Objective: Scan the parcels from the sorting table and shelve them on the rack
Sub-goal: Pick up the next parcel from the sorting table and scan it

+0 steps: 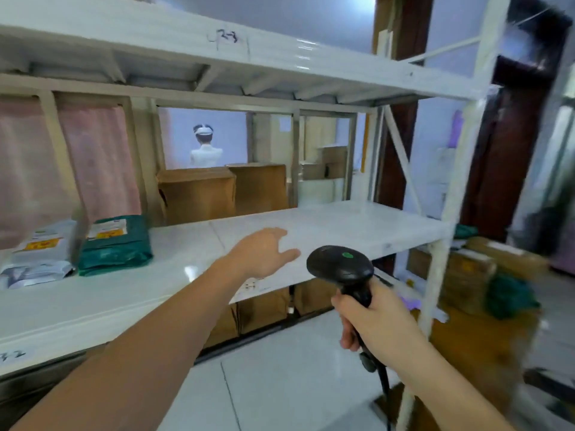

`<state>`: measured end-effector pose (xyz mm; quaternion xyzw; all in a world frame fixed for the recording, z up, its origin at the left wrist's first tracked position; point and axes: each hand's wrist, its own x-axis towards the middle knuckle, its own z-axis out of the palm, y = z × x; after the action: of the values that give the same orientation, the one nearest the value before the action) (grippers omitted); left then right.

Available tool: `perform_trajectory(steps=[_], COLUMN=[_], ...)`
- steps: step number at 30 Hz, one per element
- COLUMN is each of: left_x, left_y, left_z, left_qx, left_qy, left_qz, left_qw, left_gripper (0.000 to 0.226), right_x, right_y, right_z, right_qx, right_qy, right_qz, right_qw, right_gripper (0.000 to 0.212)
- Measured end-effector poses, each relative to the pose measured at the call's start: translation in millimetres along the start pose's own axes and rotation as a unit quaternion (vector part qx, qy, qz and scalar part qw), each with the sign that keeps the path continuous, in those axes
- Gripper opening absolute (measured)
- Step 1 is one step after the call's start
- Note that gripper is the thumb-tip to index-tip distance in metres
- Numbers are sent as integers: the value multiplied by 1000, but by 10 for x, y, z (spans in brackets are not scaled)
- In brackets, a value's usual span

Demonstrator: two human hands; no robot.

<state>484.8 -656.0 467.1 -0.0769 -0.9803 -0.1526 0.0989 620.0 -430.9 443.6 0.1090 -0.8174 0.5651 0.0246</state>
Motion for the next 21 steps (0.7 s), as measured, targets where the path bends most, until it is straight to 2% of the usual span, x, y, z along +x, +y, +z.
perform_trajectory(steps=[8, 13, 21], left_x=[543, 834, 1775], left_y=[1909, 2776, 3732], left_z=[1269, 1877, 2670], left_qx=[-57, -87, -65], left_qy=[-97, -165, -198], left_qz=[101, 139, 196], left_qw=[989, 973, 958], left_gripper=[71, 67, 74], right_x=[-679, -817, -413], right_y=[641, 977, 1581], right_z=[-1657, -2306, -3081], right_qx=[-29, -22, -23], right_qy=[144, 218, 295], right_qz=[135, 170, 174], right_qw=[980, 961, 939], right_gripper=[6, 9, 7])
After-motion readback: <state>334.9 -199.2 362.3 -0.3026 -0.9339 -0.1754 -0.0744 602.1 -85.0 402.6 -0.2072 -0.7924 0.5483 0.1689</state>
